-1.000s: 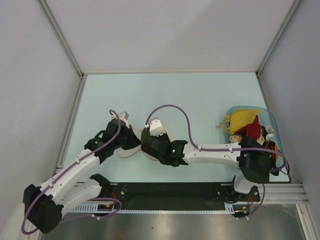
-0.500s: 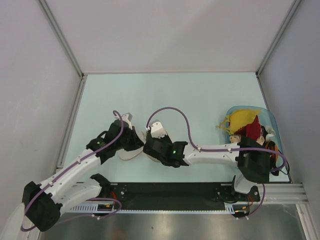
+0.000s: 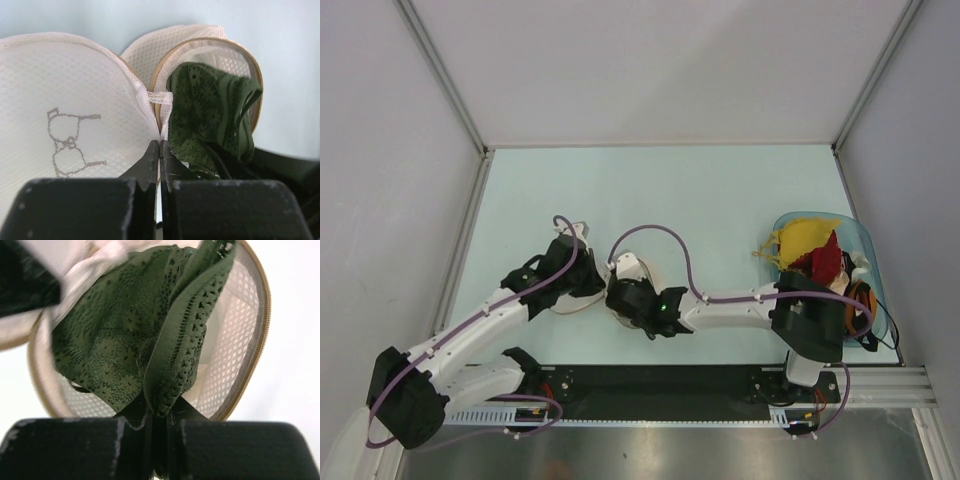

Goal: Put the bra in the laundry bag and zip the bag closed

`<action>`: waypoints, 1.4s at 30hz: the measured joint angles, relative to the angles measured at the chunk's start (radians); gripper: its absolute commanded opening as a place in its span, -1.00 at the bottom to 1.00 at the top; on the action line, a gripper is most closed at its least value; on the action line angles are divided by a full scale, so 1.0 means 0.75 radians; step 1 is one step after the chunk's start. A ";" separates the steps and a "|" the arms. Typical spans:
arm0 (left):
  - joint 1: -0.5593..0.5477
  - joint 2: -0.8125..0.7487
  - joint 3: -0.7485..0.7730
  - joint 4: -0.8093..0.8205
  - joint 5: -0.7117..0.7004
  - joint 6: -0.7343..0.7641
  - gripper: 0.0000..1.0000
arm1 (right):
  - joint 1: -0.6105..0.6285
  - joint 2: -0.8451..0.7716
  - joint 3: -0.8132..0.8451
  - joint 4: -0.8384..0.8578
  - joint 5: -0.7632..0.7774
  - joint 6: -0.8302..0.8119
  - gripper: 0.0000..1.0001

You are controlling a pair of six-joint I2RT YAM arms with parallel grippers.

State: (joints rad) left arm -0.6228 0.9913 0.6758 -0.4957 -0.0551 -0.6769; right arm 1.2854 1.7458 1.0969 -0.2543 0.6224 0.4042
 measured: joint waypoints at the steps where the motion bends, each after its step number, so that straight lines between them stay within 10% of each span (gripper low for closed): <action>1: -0.002 0.009 0.000 0.004 0.008 0.007 -1.00 | -0.019 -0.007 -0.018 0.018 -0.039 0.022 -1.00; 15: -0.046 -0.037 -0.010 0.029 0.130 0.005 -1.00 | -0.265 -0.027 -0.083 0.193 -0.436 0.220 -0.94; 32: -0.046 -0.092 -0.036 0.034 0.113 -0.026 -1.00 | -0.169 -0.122 -0.073 0.030 -0.439 0.283 0.45; 42: -0.047 -0.108 -0.072 0.060 0.112 -0.031 -1.00 | -0.132 -0.449 -0.103 -0.064 -0.428 0.300 0.69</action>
State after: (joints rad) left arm -0.6579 0.9104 0.6216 -0.4507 0.0292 -0.6998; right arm 1.1862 1.4090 1.0199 -0.3023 0.3016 0.6289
